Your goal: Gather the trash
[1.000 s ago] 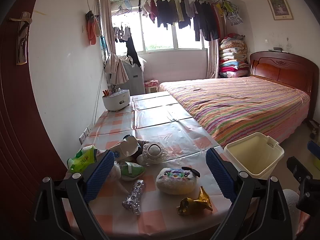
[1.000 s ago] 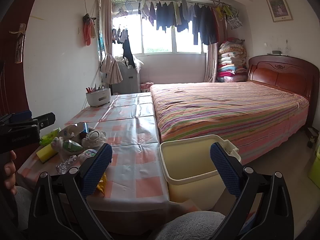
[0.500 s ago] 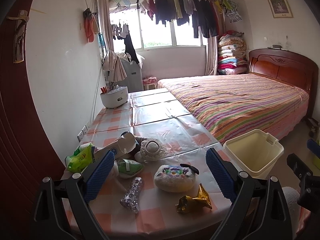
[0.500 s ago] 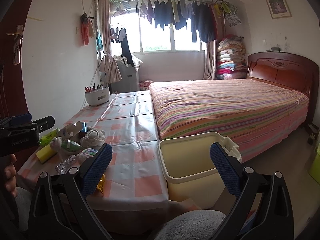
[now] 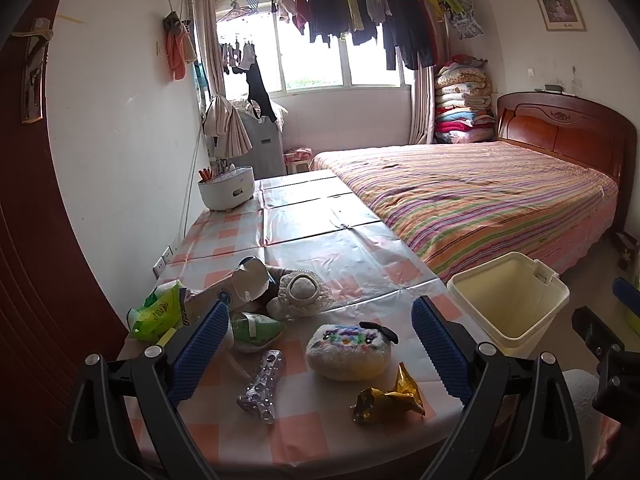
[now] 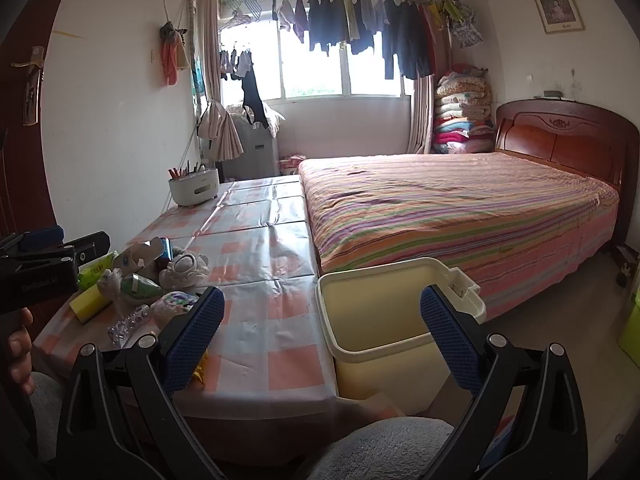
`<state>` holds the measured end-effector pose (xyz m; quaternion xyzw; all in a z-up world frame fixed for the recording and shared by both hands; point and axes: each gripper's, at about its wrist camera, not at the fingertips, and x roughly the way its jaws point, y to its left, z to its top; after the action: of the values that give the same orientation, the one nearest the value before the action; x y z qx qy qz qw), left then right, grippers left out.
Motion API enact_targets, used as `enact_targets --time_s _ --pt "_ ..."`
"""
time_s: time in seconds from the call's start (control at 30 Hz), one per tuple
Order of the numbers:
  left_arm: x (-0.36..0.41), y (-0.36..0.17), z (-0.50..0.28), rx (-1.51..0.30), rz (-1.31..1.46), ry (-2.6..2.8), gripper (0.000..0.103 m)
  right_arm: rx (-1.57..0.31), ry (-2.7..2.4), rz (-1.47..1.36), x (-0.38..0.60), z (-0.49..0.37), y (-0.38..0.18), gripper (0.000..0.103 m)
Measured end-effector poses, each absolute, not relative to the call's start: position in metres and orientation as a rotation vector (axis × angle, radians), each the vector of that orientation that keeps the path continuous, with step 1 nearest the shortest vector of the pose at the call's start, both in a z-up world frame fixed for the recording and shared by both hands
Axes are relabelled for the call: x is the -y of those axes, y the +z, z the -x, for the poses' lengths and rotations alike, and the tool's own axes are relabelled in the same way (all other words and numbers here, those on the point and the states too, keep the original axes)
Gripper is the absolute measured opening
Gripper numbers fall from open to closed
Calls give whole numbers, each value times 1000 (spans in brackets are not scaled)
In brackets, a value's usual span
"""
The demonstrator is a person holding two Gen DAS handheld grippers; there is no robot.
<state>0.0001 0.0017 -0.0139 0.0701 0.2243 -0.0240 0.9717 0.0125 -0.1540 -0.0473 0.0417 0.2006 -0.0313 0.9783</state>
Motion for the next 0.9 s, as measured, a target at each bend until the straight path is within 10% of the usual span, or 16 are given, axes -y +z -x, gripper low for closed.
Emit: enact_targets --time_s 0.9 --pt "-2 -18 -3 -469 -144 -48 90 -423 -59 -85 154 -15 -53 97"
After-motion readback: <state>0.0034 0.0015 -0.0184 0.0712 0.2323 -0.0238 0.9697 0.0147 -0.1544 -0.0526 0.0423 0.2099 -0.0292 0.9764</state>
